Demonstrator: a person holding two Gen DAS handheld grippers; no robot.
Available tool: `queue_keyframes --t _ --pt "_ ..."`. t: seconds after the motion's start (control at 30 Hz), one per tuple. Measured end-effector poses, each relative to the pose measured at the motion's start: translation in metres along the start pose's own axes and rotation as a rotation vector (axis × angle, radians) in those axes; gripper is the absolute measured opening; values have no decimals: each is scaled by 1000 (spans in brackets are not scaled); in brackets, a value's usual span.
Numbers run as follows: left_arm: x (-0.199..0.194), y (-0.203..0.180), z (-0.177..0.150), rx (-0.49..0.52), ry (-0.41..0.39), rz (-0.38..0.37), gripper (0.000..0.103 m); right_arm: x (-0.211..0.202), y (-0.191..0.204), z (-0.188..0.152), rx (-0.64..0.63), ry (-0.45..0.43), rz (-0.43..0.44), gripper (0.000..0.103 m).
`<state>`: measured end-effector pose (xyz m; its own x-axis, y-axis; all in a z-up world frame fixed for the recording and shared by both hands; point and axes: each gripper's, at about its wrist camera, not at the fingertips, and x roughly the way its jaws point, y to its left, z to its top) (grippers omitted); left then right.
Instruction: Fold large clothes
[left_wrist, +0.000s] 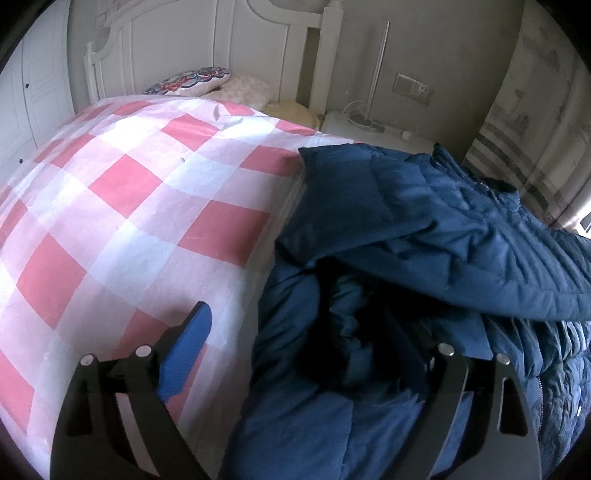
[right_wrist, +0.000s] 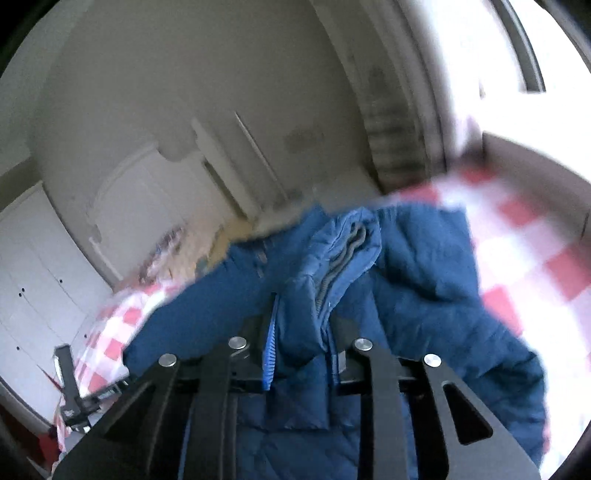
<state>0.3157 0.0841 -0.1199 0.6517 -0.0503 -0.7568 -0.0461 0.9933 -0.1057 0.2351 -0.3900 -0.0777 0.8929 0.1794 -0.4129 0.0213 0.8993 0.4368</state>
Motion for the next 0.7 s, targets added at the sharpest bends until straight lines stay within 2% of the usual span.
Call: queue_keyframes --t 0.07,0.17,0.2,0.23,0.3,0.4,0.47,0.57,0.6,0.63,0.7 --pt "0 1 0 -3 2 -1 91 -1 -5 1 10 12 -20 23" --pt "0 1 0 -6 2 -4 91 35 -25 -14 24 210 -125 26" --pt "0 2 0 -6 1 -4 91 40 -32 -21 44 241 -139 28" --pt "0 2 0 -6 1 -4 91 39 -39 -23 84 226 -110 29" --pt "0 1 -1 -5 2 -4 91 29 -44 -19 129 202 -127 31" --pt "0 1 -1 -4 1 -2 91 -2 -36 -5 117 49 -211 32" --pt "0 1 -1 -5 0 -2 91 -9 -17 5 29 -6 -211 32" --pt "0 1 -1 -6 0 0 91 11 17 8 -146 48 -201 33" --pt "0 1 -1 -6 1 -2 91 23 23 6 -194 81 -195 41" --pt "0 1 -1 -7 2 -1 92 41 28 -1 -253 142 -211 64" --pt "0 1 -1 -7 5 -1 92 74 27 -21 -327 251 -278 89"
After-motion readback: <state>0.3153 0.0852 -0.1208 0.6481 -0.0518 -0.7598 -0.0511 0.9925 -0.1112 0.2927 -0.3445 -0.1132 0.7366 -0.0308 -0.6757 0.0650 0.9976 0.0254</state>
